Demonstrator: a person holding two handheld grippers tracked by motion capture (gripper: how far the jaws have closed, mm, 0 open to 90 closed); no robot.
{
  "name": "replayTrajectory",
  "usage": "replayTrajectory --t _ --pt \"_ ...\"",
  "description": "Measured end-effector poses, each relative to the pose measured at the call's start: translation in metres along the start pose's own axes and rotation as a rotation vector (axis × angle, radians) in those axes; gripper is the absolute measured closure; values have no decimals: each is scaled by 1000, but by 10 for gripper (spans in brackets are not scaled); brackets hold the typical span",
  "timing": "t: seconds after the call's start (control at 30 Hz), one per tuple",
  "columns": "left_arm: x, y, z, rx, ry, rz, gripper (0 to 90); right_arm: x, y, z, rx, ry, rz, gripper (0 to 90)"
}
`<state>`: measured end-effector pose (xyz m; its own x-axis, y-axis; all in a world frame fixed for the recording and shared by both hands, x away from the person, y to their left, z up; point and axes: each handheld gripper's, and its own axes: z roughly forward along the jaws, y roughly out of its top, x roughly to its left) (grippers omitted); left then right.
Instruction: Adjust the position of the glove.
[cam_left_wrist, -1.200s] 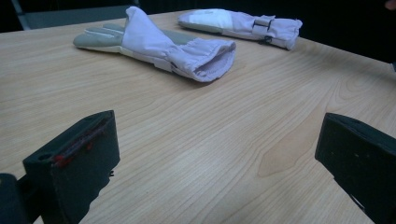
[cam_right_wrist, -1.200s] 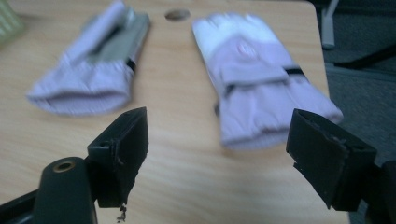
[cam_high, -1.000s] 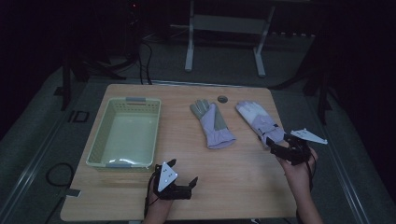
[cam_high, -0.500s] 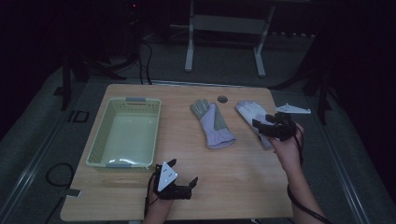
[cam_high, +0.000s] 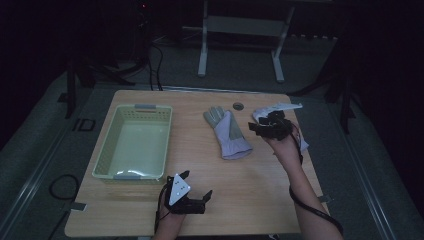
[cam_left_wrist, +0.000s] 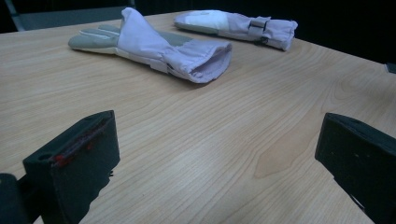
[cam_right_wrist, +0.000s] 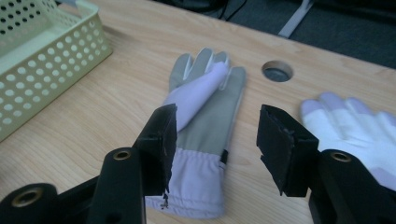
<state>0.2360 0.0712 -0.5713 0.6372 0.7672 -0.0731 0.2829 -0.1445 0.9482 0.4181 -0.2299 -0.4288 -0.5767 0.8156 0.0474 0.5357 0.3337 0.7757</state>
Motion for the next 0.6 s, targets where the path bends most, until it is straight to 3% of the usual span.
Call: replayTrajectory --t 0.13,0.27,0.6 --pt "0 0 0 1 -1 0 0 6 4 16 28 -4 1 451" --pt "-1 0 0 7 4 11 0 12 4 38 67 -1 -9 485" --pt "0 0 0 6 -6 6 0 12 -6 83 156 -10 -11 516"
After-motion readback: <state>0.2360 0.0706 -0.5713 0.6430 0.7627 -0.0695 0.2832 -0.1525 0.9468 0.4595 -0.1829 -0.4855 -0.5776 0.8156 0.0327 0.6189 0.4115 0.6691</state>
